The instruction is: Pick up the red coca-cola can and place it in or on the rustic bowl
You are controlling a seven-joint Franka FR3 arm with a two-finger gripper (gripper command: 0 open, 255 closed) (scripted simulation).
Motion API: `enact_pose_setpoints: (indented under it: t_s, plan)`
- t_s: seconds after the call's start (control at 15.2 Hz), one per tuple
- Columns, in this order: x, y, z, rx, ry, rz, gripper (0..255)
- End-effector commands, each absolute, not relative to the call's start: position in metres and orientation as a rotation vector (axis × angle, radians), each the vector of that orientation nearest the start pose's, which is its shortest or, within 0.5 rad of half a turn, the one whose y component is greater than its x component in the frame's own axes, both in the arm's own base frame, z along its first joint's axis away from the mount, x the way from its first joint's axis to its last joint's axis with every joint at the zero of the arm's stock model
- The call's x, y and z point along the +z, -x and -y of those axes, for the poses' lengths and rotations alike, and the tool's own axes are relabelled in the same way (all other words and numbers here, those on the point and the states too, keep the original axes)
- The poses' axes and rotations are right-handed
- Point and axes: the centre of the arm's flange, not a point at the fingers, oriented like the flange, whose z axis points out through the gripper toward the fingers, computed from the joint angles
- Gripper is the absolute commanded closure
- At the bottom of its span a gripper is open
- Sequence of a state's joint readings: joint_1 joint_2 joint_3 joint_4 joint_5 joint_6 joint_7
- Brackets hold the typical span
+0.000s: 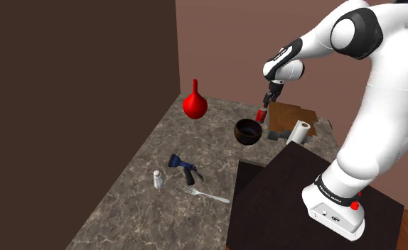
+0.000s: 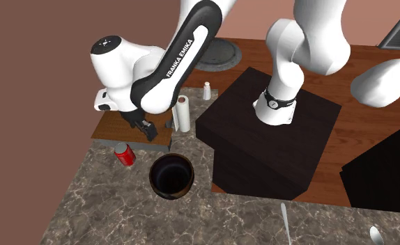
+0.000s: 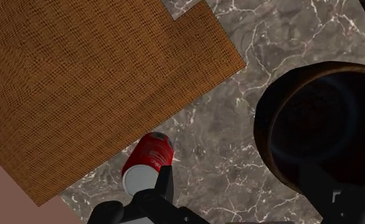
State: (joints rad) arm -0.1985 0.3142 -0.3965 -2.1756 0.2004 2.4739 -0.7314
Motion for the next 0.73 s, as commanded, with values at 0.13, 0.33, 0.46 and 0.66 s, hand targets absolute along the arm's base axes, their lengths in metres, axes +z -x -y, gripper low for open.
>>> enact_pose_setpoints:
  t_s: [0.13, 0.33, 0.46, 0.66]
  plan:
    - [0.218, -0.487, 0.346, -0.025, 3.149, 0.004, 0]
    - [0.19, -0.501, 0.371, -0.023, 3.15, 0.009, 0]
    - [0.171, -0.51, 0.387, -0.022, 3.151, 0.012, 0]
    - [0.143, -0.523, 0.411, -0.021, 3.152, 0.016, 0]
